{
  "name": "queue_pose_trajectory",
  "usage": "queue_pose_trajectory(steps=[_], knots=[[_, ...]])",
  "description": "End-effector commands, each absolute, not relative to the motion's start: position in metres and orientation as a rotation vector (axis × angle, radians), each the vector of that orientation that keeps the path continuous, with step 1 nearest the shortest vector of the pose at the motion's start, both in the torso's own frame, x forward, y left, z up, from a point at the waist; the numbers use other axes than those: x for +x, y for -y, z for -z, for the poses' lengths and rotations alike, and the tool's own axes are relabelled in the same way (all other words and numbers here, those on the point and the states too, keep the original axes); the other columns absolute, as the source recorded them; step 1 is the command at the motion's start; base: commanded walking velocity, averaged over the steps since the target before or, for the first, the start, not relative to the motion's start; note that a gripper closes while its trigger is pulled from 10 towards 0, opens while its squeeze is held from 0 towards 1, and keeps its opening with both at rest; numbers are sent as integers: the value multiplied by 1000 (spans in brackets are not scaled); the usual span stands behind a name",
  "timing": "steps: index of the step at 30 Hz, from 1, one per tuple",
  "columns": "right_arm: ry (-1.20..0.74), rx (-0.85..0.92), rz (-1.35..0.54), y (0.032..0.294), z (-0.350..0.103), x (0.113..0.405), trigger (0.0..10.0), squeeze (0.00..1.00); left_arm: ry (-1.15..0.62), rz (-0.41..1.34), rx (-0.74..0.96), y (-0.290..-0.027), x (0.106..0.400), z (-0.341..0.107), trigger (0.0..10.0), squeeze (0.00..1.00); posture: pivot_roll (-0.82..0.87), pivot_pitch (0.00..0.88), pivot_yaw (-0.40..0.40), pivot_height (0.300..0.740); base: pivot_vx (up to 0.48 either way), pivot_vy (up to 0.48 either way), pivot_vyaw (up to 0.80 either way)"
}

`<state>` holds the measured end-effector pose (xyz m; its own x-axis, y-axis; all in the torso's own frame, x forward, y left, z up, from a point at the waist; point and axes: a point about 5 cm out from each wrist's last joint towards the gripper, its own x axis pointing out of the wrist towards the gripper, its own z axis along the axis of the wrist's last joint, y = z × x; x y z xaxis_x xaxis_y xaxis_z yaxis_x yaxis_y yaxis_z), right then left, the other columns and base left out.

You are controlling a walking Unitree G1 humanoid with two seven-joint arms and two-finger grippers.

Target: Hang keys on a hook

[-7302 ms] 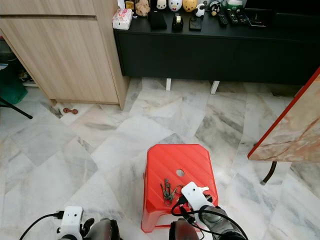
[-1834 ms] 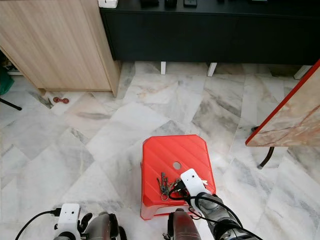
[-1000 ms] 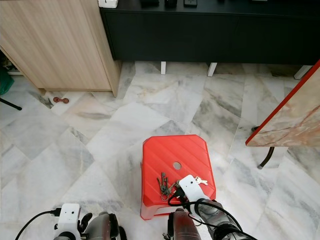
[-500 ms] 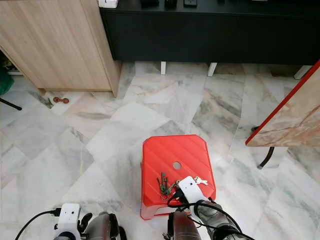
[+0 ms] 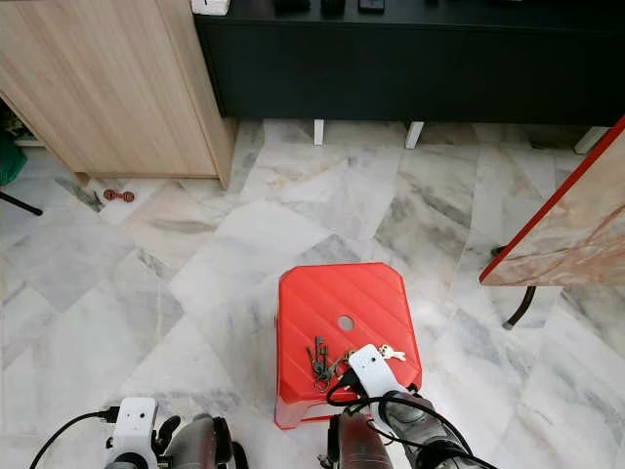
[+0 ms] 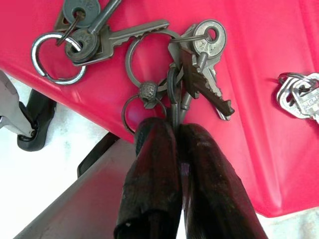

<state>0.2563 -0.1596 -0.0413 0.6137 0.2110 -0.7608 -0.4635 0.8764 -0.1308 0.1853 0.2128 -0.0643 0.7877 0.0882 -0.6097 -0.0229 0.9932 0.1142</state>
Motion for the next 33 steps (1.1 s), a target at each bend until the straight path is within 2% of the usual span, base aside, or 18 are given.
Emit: queue_pose_trajectory(steps=[1,33], knots=[[-835,-314,-353,167,45,251,0,0,-985,-1,89,-198,107,104,10000,0,44,297,-73,652,0,0,0],[-818,-312,-346,167,43,254,0,0,-984,-1,90,-198,108,104,10000,0,45,293,-74,652,0,0,0]])
